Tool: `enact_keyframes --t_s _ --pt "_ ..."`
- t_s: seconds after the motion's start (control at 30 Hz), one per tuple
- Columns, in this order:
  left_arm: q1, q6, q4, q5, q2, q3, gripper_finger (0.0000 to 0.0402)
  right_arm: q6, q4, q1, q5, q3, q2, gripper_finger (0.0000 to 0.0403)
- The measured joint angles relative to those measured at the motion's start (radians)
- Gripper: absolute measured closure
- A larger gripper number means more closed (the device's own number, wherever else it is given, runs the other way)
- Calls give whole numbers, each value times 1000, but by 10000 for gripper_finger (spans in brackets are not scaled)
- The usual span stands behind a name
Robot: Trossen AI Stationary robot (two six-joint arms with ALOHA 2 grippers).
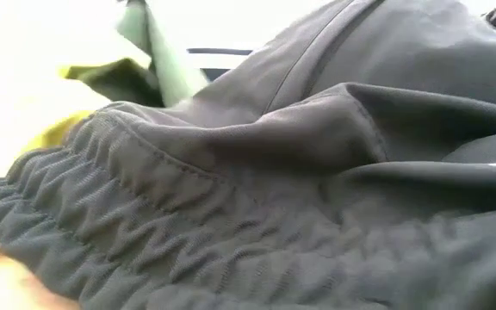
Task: Sort clothes
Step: Put the green shirt into the blue laundry bin
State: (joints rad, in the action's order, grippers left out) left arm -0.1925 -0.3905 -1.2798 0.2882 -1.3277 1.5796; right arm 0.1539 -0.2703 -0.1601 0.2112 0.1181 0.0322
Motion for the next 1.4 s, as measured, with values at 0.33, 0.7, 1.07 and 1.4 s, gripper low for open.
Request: enact_keyframes --t_s 0.33,0.7,1.07,1.4 --pt "8 116 22 150 1 245 401 0 0 0 0 0 0 195" --pt "152 468 502 194 -4 341 401 0 0 0 0 0 0 195" --pt "376 698 1226 201 -44 345 401 0 0 0 0 0 0 195" --pt "521 702 1392 117 -166 343 401 0 8 0 0 0 0 195"
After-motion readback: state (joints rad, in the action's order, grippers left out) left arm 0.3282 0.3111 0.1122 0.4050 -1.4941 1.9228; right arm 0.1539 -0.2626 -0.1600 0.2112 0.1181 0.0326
